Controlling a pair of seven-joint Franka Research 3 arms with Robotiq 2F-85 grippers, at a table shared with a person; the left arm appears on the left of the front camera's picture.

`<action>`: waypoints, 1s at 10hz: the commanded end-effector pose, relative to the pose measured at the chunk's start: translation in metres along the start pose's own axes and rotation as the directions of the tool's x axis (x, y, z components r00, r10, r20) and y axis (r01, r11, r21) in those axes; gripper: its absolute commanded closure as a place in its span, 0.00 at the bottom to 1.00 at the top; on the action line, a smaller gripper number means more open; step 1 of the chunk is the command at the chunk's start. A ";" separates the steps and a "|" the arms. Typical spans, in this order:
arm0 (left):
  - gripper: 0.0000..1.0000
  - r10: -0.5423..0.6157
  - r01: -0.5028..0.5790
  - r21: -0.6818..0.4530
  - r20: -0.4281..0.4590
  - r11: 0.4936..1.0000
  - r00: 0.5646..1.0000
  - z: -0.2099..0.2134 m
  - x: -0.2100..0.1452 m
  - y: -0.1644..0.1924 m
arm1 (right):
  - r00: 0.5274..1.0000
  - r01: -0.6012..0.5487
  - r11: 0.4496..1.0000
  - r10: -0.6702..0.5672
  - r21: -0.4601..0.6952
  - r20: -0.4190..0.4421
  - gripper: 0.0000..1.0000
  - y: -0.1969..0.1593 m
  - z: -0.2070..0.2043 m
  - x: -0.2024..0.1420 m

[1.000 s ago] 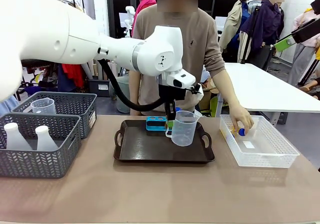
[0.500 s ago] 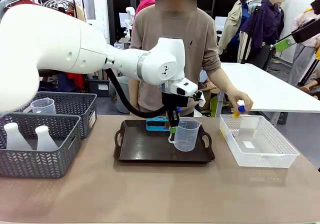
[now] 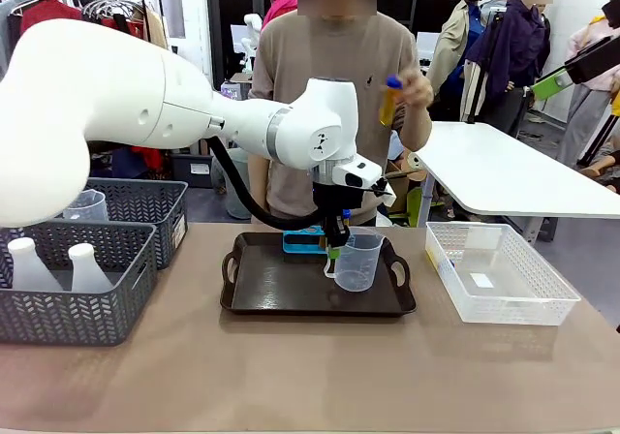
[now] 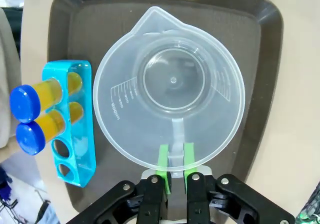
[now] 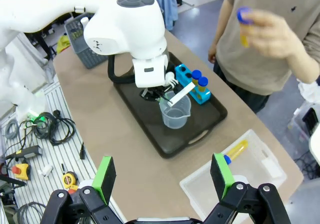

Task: Prepare the laboratory tools.
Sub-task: Pick up one Large Measuring Cup and place it on the Handle tray.

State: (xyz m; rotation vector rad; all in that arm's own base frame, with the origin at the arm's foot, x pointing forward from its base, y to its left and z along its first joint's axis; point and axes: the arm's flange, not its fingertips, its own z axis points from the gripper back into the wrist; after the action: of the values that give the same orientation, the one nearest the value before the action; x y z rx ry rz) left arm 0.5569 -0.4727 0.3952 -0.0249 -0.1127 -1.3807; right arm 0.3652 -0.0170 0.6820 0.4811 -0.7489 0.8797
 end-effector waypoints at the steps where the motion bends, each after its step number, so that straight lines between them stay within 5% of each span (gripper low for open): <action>1: 1.00 0.041 -0.040 0.039 -0.025 0.998 0.999 0.002 0.007 0.006 | 1.000 -0.012 1.000 0.012 0.013 0.026 0.00 0.000 0.000 0.001; 3: 0.96 0.017 -0.017 0.012 -0.021 1.000 1.000 0.003 0.009 0.005 | 1.000 -0.012 1.000 0.012 0.013 0.026 0.00 0.000 0.000 0.001; 8: 0.00 0.002 -0.002 -0.003 -0.004 1.000 1.000 0.012 0.008 0.004 | 1.000 -0.012 1.000 0.012 0.013 0.026 0.00 0.000 0.000 0.001; 10: 0.00 -0.024 0.024 -0.020 0.009 1.000 1.000 0.029 0.003 -0.002 | 1.000 -0.012 1.000 0.012 0.013 0.026 0.00 0.000 0.000 0.001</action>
State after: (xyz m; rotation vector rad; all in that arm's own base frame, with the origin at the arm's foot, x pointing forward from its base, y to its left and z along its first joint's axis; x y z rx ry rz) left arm 0.5550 -0.4773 0.4088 -0.0259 -0.1179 -1.3790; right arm 0.3652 -0.0170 0.6819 0.4811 -0.7488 0.8797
